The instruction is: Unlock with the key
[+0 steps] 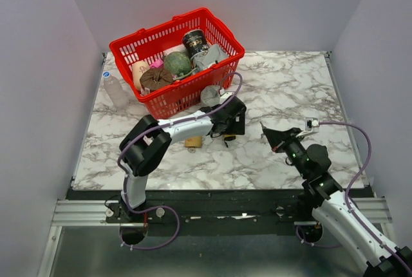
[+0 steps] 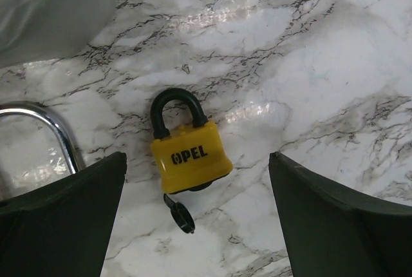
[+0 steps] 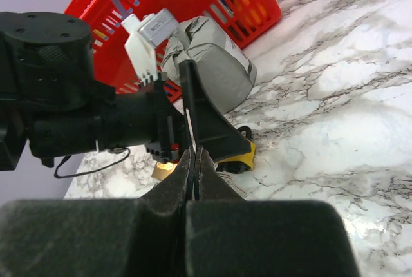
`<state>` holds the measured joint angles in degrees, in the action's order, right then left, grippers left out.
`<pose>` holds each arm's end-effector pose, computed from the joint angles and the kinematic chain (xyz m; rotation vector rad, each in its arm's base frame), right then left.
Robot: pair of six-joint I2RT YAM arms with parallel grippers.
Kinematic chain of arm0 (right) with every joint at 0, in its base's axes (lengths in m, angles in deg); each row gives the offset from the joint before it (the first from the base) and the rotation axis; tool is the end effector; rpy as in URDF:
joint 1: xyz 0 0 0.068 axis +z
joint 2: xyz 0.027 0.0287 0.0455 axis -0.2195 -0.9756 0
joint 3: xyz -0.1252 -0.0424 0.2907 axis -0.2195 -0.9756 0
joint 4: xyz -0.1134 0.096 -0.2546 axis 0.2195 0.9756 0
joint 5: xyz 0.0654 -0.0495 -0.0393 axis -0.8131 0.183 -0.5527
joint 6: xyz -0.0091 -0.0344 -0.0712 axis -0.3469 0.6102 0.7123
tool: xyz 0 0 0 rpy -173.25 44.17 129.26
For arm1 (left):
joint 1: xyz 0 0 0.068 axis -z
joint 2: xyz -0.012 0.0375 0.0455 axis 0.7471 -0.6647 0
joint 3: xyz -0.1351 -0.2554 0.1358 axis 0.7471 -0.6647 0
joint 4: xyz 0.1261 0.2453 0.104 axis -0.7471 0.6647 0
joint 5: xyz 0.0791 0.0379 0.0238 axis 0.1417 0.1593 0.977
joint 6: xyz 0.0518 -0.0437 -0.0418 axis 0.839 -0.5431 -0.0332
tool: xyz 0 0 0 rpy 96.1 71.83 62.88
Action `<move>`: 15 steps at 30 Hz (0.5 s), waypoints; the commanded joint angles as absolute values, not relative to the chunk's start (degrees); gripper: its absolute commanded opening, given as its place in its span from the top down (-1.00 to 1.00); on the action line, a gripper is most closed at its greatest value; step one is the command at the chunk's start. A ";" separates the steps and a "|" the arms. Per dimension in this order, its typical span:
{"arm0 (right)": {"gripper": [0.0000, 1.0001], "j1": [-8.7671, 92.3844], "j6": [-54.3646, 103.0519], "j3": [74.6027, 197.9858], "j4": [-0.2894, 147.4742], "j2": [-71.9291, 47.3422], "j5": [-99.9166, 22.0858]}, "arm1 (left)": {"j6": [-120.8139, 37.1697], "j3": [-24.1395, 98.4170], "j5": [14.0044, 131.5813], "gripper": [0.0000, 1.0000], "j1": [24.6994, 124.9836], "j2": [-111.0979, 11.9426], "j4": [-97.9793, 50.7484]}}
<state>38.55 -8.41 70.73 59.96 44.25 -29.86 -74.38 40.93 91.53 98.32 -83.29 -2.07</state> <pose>0.1495 0.0705 0.2276 0.2184 1.6505 0.8604 0.3153 -0.3561 0.1926 0.0504 2.5288 -0.4685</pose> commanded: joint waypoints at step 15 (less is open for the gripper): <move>0.99 38.35 -8.04 69.01 61.75 46.64 -30.74 | -71.73 46.88 92.30 -0.53 99.93 -92.47 6.61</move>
<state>38.55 -8.39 69.92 61.18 46.39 -30.08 -72.07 46.62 90.75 99.59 -90.02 3.26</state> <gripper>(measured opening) 0.014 0.771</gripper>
